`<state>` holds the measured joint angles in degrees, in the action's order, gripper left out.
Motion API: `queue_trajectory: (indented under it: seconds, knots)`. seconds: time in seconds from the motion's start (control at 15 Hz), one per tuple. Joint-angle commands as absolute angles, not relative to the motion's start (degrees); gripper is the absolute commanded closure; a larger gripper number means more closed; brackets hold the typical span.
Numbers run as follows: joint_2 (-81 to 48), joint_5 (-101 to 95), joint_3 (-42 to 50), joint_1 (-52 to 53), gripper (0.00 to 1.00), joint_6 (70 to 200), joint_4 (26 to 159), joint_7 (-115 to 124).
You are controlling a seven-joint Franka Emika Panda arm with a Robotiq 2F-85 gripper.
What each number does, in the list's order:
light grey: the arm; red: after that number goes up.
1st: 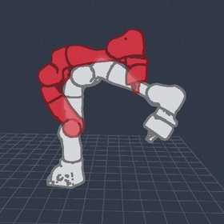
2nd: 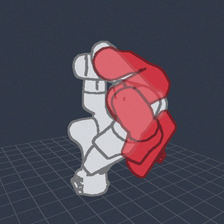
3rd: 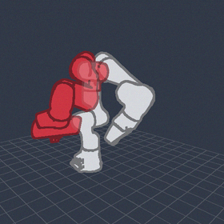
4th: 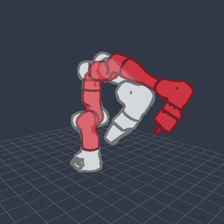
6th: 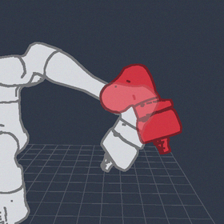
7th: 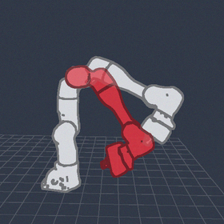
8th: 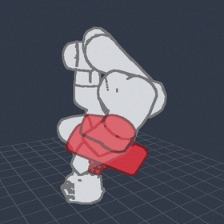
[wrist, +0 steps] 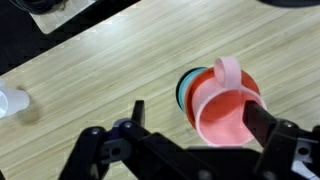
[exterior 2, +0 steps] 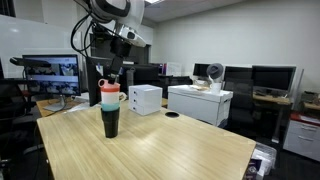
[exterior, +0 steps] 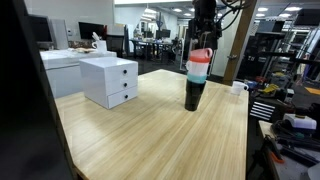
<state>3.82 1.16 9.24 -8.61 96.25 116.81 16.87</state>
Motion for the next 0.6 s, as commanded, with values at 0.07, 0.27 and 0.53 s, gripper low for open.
queue_trajectory:
  seconds: [0.07,0.27,0.53]
  knots:
    - [5.79,-0.10,8.63,-8.72,0.26,96.77,120.79,16.33]
    - [5.74,0.03,8.64,-8.77,0.47,96.82,120.61,16.53]
    - [5.57,0.06,8.49,-8.63,0.74,96.44,120.14,16.54]
